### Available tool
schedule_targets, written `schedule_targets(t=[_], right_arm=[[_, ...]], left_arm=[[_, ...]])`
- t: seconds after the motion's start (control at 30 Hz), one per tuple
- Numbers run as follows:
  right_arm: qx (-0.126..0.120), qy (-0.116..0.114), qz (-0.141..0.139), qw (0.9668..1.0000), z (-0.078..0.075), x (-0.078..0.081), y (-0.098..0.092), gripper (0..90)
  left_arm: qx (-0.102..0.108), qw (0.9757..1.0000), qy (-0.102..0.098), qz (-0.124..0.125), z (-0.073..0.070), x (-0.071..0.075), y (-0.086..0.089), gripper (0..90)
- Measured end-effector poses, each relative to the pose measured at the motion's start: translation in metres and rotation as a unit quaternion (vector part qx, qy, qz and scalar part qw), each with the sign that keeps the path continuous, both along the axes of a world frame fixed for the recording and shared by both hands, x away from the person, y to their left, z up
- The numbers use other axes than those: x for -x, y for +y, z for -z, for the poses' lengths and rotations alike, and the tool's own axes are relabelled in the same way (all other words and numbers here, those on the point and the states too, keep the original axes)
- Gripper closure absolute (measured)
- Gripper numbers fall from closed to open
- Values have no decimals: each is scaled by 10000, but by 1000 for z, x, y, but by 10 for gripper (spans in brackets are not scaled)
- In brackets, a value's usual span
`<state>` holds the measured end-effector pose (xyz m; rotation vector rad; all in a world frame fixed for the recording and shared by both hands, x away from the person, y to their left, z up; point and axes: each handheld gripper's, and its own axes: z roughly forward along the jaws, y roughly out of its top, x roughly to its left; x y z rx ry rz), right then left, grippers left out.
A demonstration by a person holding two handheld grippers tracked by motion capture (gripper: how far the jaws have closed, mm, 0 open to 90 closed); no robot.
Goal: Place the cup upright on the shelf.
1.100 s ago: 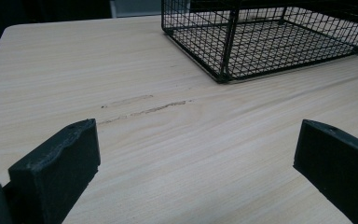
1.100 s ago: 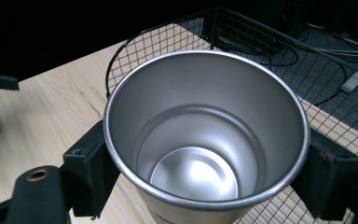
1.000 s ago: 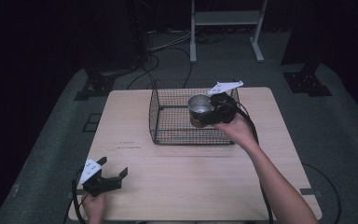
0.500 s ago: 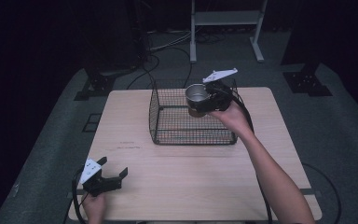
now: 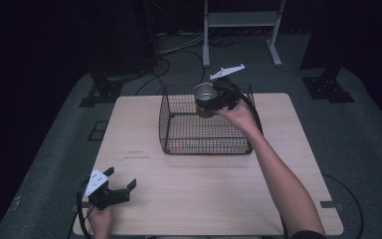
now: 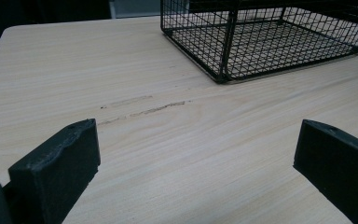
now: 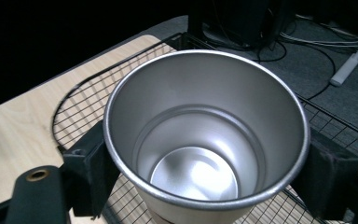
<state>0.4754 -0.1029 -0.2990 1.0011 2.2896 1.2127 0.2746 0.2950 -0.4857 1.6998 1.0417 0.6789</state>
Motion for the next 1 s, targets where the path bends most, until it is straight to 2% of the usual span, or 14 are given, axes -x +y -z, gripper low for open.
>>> schedule_targets(t=[0.27, 0.5, 0.87, 1.0], right_arm=[[42, 253, 167, 9995, 22, -22, 0, 178], [-1, 389, 173, 9991, 38, -35, 4, 178], [2, 555, 222, 9982, 61, -46, 5, 178], [99, 635, 242, 9976, 71, -49, 6, 178]], left_arm=[[0, 10000, 27, -2, 0, 0, 0, 0], [-9, 10000, 25, 1, 0, 0, 0, 0], [26, 10000, 12, -2, 0, 1, 0, 0], [17, 10000, 11, 0, 0, 1, 0, 0]])
